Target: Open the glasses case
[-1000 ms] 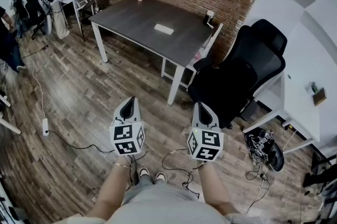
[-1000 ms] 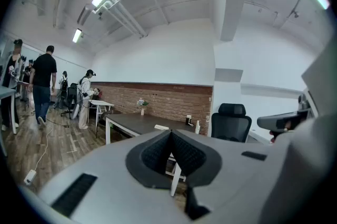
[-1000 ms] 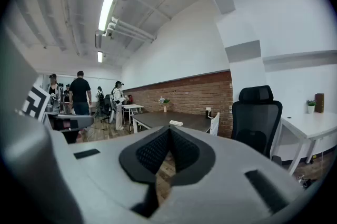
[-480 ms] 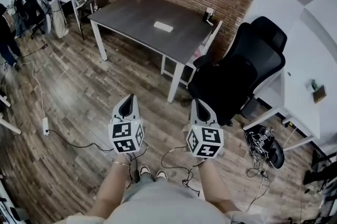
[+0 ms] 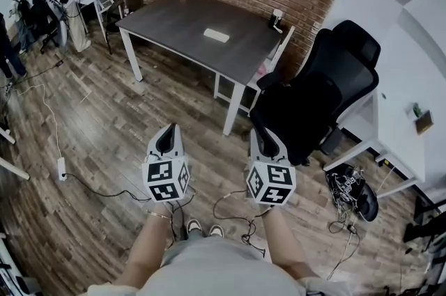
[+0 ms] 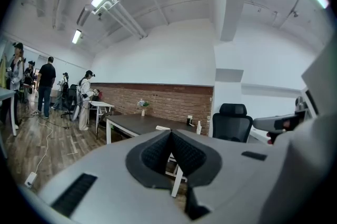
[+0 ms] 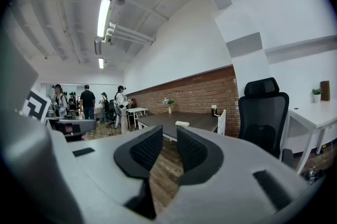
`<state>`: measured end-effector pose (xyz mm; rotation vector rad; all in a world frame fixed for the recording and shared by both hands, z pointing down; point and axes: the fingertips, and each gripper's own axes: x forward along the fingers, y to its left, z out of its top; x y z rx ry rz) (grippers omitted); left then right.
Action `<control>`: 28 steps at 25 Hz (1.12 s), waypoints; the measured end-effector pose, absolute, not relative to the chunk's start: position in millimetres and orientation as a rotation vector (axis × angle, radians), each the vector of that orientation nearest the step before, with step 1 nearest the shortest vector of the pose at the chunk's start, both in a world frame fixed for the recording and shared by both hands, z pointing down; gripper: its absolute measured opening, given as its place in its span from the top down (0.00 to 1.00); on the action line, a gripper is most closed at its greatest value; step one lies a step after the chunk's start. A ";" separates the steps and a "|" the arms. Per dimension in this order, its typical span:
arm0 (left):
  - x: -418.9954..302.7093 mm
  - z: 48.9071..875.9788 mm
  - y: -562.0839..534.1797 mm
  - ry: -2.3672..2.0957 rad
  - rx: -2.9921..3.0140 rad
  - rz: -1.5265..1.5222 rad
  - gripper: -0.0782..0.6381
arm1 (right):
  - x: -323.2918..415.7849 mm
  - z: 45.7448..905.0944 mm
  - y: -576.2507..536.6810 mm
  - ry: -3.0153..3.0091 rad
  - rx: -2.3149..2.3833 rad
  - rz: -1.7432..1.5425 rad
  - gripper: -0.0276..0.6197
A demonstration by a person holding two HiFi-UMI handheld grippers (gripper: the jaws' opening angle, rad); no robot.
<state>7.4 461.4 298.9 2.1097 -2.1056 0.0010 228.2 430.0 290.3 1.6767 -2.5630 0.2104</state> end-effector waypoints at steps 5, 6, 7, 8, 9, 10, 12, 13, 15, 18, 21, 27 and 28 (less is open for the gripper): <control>0.8 300.5 458.9 -2.111 2.110 0.006 0.89 | 223.4 293.6 425.6 -2.553 1.679 0.204 0.71; -0.5 300.9 458.1 -2.112 2.109 0.008 0.89 | 223.0 294.3 424.3 -2.550 1.681 0.205 0.70; -1.8 301.4 457.2 -2.112 2.107 0.009 0.89 | 222.7 295.1 423.1 -2.547 1.682 0.206 0.68; -3.3 302.0 456.2 -2.113 2.105 0.010 0.89 | 222.3 296.0 421.9 -2.544 1.682 0.208 0.68; -4.7 302.7 455.0 -2.112 2.103 0.011 0.89 | 221.8 296.8 420.7 -2.542 1.682 0.211 0.68; -6.0 303.5 453.7 -2.111 2.102 0.013 0.89 | 221.3 297.8 419.3 -2.539 1.681 0.213 0.68; -9.3 305.8 451.0 -2.106 2.100 0.016 0.89 | 219.4 300.1 416.3 -2.530 1.683 0.219 0.68; -11.5 307.1 449.6 -2.103 2.101 0.017 0.89 | 217.9 301.3 414.5 -2.524 1.685 0.222 0.68; -17.6 309.1 446.2 -2.098 2.104 0.019 0.89 | 213.3 302.9 409.9 -2.515 1.692 0.225 0.68; -29.0 311.4 440.1 -2.089 2.107 0.024 0.89 | 204.8 304.1 401.3 -2.502 1.705 0.231 0.68; -38.5 313.8 434.3 -2.075 2.121 0.032 0.89 | 198.9 305.5 393.5 -2.487 1.729 0.240 0.68; -61.9 327.5 419.7 -2.057 2.106 0.039 0.89 | 187.4 314.4 380.6 -2.451 1.760 0.265 0.68; -64.1 330.3 416.0 -2.051 2.098 0.039 0.89 | 186.4 316.6 377.2 -2.446 1.760 0.270 0.68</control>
